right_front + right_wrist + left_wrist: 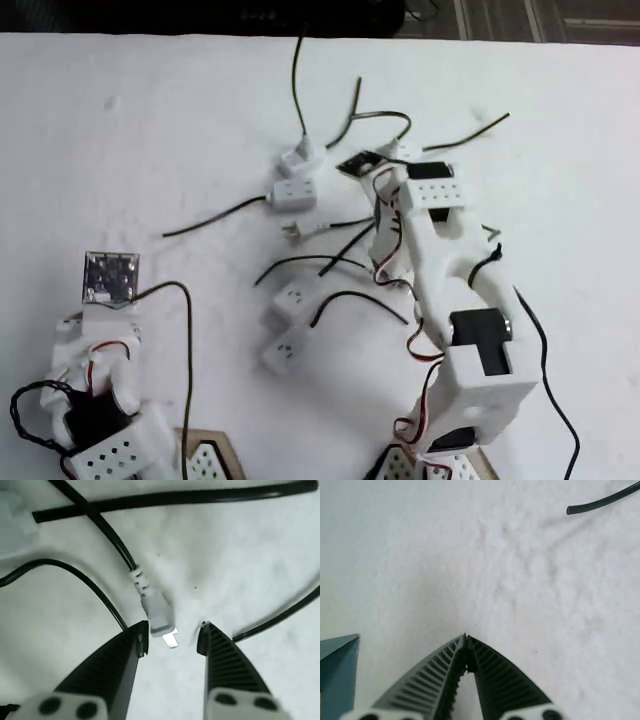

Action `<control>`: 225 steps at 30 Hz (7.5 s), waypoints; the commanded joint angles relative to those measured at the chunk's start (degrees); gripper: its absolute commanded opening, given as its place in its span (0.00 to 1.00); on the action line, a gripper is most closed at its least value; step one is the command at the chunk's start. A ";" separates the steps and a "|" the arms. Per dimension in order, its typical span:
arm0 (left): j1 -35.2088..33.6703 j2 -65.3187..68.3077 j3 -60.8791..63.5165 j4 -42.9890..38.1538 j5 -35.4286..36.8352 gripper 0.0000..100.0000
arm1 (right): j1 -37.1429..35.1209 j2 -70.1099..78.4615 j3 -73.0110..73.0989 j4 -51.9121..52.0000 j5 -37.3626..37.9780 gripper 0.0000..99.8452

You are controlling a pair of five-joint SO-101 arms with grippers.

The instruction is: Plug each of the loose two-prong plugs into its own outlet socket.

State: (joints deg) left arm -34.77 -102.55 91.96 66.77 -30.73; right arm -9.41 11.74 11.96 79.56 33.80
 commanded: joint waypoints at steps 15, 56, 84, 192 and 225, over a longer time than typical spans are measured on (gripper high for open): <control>-0.13 -0.84 -0.35 0.26 0.26 0.02 | -2.42 -0.04 -5.71 0.22 10.46 0.16; -0.13 -0.84 -0.35 0.26 0.26 0.02 | -2.51 13.49 -14.07 7.69 15.65 0.10; 0.31 -0.84 -6.42 1.14 3.87 0.02 | -10.15 -26.42 -1.76 18.51 6.95 0.02; 70.02 -0.84 -32.53 10.73 11.08 0.02 | -48.13 -76.09 31.91 -13.05 -27.25 0.02; 41.63 14.11 -32.62 3.25 8.00 0.02 | -10.86 -75.56 37.27 -17.45 -27.69 0.02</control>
State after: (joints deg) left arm 8.22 -101.05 61.45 73.98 -22.99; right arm -22.51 -64.22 49.14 64.26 6.55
